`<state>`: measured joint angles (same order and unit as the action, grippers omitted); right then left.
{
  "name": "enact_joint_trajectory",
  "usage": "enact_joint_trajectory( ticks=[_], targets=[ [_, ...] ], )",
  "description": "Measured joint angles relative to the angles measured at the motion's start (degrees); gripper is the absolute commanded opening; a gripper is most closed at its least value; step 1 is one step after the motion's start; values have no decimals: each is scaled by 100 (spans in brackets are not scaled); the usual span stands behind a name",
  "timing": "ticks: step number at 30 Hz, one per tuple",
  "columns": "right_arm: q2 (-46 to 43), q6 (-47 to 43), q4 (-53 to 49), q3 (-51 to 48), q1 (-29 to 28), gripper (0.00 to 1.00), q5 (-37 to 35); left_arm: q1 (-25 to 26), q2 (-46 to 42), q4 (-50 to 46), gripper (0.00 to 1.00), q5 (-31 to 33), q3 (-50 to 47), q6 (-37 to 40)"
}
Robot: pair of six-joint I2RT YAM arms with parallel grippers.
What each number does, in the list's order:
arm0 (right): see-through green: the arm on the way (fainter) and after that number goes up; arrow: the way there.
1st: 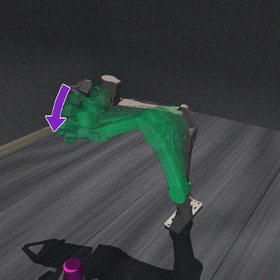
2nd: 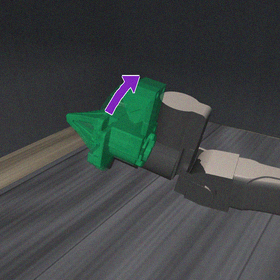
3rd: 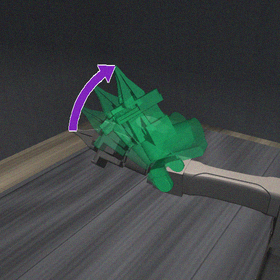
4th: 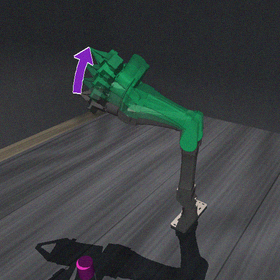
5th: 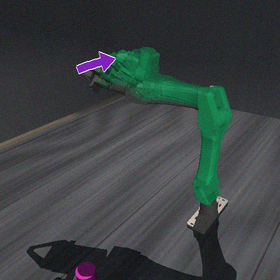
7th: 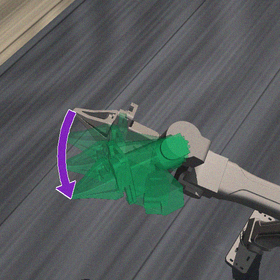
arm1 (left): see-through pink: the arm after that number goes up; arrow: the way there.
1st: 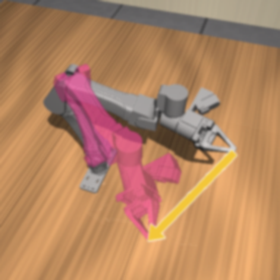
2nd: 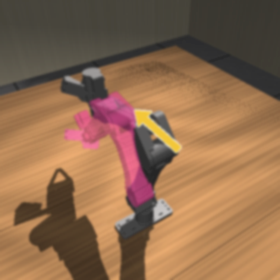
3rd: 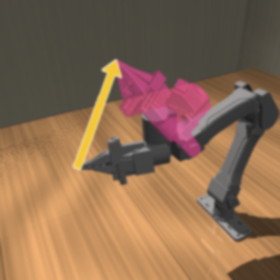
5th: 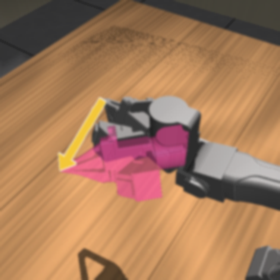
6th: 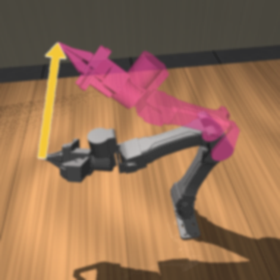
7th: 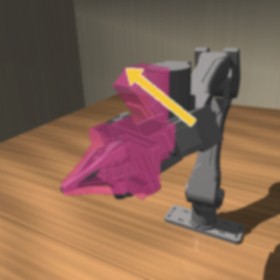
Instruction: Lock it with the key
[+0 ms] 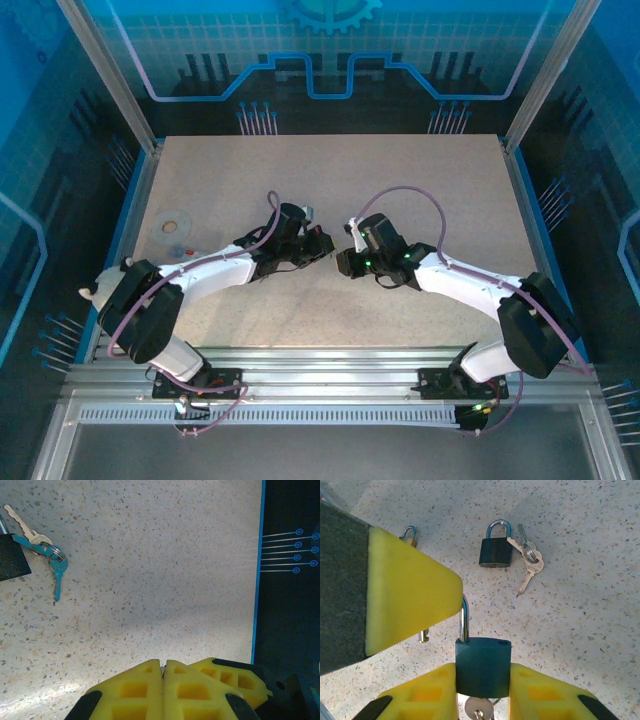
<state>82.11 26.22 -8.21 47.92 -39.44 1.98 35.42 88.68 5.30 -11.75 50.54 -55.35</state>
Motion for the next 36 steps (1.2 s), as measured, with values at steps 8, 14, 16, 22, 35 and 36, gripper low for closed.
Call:
enact_joint_trajectory(
  ticks=[8,14,16,22,35,36],
  targets=[
    [-50,-20,42,-39,2,29,11,0,-22,17,0,-44,0,-2],
    [-229,9,203,-192,52,32,144,0,-109,20,0,-83,-15,-2],
    [-293,55,291,-262,96,33,269,0,-133,48,0,-118,-17,-4],
    [-415,188,496,-422,249,36,627,2,-142,107,0,-164,-24,-4],
    [-743,546,1080,-750,658,34,1410,2,-142,129,0,-166,-87,-4],
    [-743,575,1110,-765,682,34,1469,2,-142,129,0,-166,-87,-7]
  ],
)
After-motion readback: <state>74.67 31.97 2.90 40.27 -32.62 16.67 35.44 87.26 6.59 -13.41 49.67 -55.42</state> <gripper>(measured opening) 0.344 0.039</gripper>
